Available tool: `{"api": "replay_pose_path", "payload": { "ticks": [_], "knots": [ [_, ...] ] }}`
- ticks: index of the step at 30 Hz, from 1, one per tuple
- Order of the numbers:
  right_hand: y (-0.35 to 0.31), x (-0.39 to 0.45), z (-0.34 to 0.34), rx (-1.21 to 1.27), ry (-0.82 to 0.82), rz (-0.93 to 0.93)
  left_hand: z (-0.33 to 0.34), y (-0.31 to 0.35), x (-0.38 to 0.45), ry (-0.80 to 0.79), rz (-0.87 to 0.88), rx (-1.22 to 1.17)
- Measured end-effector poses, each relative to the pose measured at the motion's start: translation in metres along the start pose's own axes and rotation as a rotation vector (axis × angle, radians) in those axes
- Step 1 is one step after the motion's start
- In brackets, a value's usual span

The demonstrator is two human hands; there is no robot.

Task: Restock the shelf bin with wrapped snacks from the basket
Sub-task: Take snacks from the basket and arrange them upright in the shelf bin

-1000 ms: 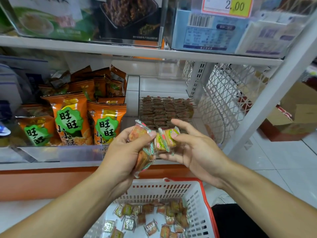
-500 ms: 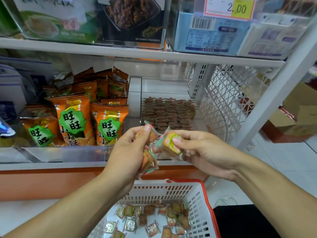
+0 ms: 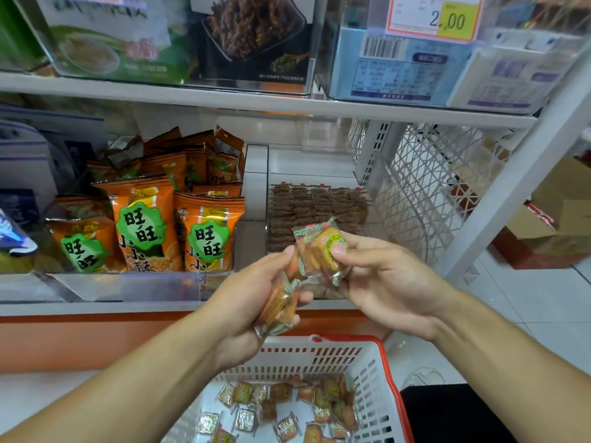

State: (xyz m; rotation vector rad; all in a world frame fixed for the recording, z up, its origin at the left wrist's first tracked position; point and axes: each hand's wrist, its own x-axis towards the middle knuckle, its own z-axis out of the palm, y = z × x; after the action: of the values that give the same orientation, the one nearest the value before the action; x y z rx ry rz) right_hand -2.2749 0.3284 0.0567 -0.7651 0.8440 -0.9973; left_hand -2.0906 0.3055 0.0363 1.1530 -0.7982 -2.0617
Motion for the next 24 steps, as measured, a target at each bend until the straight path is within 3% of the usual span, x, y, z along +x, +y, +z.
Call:
{"api": "replay_pose_path", "payload": {
  "ticks": [6,12,19,24],
  "knots": [
    [0.009,0.004,0.004,0.059,0.035,-0.038,-0.002,-0.003,-0.001,-0.04,0.048,0.059],
    [-0.002,0.002,-0.001,-0.153,0.205,-0.136,-0.002,0.002,-0.002,0.047,0.171,0.054],
    [-0.007,-0.003,-0.01,-0.29,0.072,-0.089,-0.004,0.003,0.0,0.082,0.161,0.201],
    [-0.005,-0.005,-0.013,-0.36,0.062,-0.08,-0.01,0.011,-0.005,-0.12,0.168,0.327]
  ]
}}
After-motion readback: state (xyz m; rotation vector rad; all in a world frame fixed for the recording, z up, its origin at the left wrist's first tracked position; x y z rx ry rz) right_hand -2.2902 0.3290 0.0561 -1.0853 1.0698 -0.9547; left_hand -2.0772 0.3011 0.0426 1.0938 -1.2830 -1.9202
